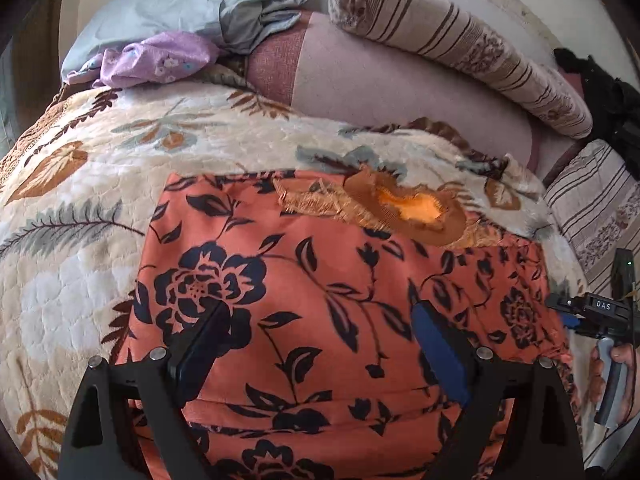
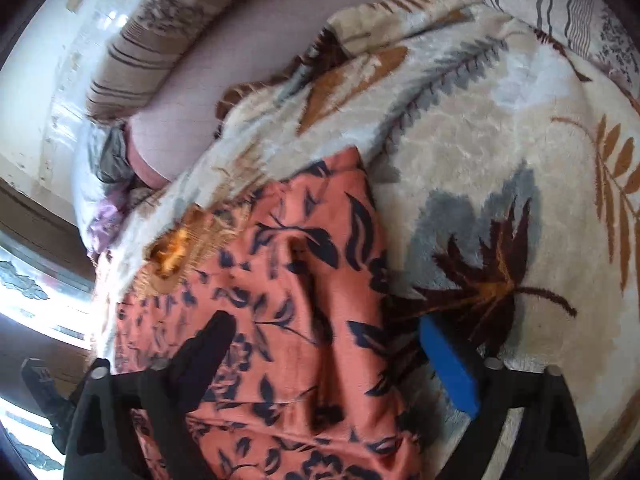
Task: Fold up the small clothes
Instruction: 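Open the right tool and smooth the folded edge flat, then lower both tools to the shirt hem and close them on it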
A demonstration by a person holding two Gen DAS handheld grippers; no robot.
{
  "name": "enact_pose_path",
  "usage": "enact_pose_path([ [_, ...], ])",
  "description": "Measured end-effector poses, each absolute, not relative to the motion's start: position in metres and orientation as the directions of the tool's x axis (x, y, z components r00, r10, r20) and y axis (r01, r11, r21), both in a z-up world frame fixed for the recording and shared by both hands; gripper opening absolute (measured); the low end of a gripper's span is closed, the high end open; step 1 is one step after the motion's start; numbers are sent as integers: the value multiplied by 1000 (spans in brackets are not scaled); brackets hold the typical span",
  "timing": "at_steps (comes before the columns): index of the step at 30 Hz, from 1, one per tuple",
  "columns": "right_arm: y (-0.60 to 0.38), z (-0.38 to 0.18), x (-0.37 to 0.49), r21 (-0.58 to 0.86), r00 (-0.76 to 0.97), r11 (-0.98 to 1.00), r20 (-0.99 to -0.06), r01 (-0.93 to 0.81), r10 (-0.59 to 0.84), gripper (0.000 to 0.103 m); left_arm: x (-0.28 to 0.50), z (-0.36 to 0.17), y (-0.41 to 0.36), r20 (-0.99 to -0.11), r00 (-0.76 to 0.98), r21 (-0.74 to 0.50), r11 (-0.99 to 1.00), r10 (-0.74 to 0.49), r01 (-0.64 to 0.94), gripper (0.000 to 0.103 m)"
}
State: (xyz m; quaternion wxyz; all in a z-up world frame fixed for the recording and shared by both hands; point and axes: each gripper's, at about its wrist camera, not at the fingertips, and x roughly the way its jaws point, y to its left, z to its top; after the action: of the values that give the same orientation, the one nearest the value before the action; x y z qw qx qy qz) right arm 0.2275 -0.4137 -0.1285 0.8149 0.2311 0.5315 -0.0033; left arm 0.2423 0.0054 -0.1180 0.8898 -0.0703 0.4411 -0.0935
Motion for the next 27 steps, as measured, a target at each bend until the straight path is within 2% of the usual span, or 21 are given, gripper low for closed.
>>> enact_pose_path([
  [1,-409,-123,225,314,434,924,-879,218,197,49,246,-128,6,-793,568,-200,975,-218,96,92],
  [2,-407,-118,223,270,426,940,-890,208,161,21,244,-134,7,-788,577,-188,976,-215,107,92],
  [3,-408,-113,220,240,431,950,-892,202,134,15,240,-135,5,-770,607,-153,980,-198,126,92],
  [5,-417,-104,219,139,442,960,-897,245,17,18,239,-136,-1,-778,605,-105,984,-170,142,92],
  [6,-425,-101,221,157,450,951,-893,268,21,22,239,-136,-2,-779,605,-96,985,-163,143,92],
  [8,-441,-96,229,344,498,897,-850,278,172,22,239,-138,-1,-781,604,-94,985,-163,144,94],
  [10,-442,-92,246,427,524,858,-819,287,233,60,239,-139,-2,-779,602,-99,983,-174,156,97],
  [11,-438,-92,257,472,541,837,-797,277,270,100,240,-140,-3,-780,601,-96,982,-174,160,97],
  [13,-430,-94,275,490,570,834,-772,254,280,102,239,-140,-4,-779,603,-89,983,-170,162,98],
  [14,-425,-97,284,431,544,865,-804,258,239,96,239,-140,-3,-778,604,-94,982,-174,162,98],
  [15,-422,-106,293,355,491,889,-852,288,181,48,239,-140,-2,-776,604,-104,981,-183,163,98],
  [16,-420,-117,297,303,444,891,-886,338,133,19,239,-139,0,-773,604,-119,979,-194,163,98],
  [18,-430,-115,286,296,477,865,-876,404,77,15,237,-134,6,-770,603,-146,977,-210,154,98],
  [20,-435,-98,263,209,497,852,-865,480,-68,24,230,-123,20,-770,609,-151,982,-189,114,98],
  [22,-442,-86,235,260,529,848,-848,461,-27,38,213,-105,45,-754,633,-168,983,-176,73,98],
  [23,-446,-82,218,300,535,843,-845,446,18,76,201,-97,61,-744,650,-174,984,-159,42,98],
  [24,-448,-77,199,333,548,840,-835,429,52,96,187,-90,78,-742,657,-178,984,-135,1,98],
  [27,-449,-68,141,388,529,845,-835,368,153,96,143,-83,130,-770,624,-241,966,-133,-92,98],
])
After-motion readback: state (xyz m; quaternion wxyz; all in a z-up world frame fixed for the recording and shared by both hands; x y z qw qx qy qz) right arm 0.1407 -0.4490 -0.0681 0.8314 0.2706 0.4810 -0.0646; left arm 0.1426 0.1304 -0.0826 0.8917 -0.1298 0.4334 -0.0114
